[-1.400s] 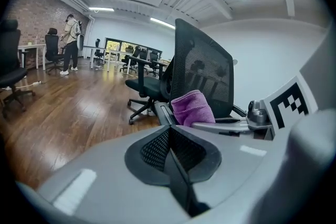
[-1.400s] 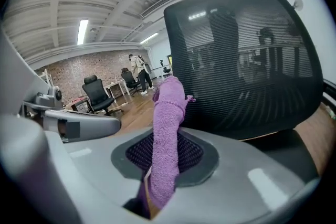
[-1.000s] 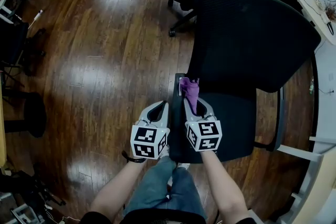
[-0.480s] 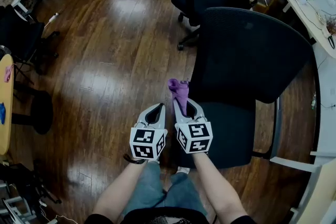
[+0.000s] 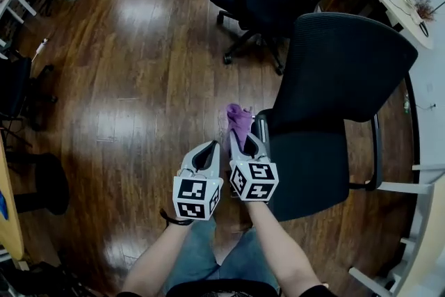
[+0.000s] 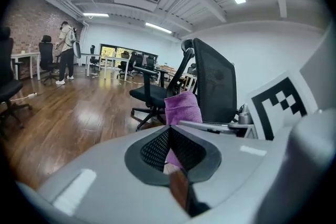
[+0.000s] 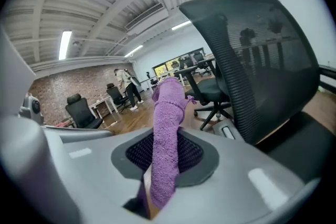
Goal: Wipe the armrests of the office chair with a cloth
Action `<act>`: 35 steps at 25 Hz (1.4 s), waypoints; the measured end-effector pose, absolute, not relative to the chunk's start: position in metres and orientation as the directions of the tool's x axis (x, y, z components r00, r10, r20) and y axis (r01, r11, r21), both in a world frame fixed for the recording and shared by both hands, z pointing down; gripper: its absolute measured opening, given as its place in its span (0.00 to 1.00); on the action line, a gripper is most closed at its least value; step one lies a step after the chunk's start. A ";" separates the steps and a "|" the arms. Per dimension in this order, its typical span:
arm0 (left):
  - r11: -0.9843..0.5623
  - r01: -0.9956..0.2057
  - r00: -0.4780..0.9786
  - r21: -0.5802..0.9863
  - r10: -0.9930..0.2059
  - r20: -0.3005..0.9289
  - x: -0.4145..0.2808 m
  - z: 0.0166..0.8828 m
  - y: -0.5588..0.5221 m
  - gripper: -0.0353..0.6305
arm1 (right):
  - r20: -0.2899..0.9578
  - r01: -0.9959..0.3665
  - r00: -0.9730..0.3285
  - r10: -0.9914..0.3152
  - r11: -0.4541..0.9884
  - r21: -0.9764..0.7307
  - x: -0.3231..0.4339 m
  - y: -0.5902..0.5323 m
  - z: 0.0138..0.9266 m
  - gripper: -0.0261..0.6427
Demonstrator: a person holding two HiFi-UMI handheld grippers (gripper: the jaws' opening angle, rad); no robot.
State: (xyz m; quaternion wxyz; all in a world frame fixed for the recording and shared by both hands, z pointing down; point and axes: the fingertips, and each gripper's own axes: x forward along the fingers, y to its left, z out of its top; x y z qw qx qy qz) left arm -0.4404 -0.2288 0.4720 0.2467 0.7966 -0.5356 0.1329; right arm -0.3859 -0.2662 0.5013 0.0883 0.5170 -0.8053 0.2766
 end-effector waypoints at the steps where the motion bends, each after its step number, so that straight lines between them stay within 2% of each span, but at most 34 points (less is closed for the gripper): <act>1: -0.320 -0.913 0.406 0.255 -0.780 0.475 -0.447 0.474 -0.233 0.06 | 0.435 -0.890 -0.421 -0.796 0.271 -0.366 -0.388 -0.271 0.508 0.15; 7: -0.410 -0.871 0.491 0.270 -0.727 0.480 -0.468 0.491 -0.246 0.06 | 0.464 -0.911 -0.265 -0.846 0.061 -0.408 -0.381 -0.283 0.536 0.15; 16: -0.496 -0.816 0.575 0.296 -0.651 0.495 -0.447 0.513 -0.250 0.06 | 0.499 -0.896 -0.144 -0.855 -0.102 -0.433 -0.360 -0.264 0.559 0.15; 27: -0.548 -0.783 0.613 0.294 -0.604 0.509 -0.414 0.520 -0.221 0.06 | 0.505 -0.908 -0.121 -0.854 -0.109 -0.403 -0.343 -0.212 0.560 0.15; 35: -0.539 -0.797 0.593 0.273 -0.614 0.520 -0.407 0.517 -0.173 0.06 | 0.487 -0.901 -0.162 -0.858 -0.072 -0.427 -0.342 -0.157 0.553 0.15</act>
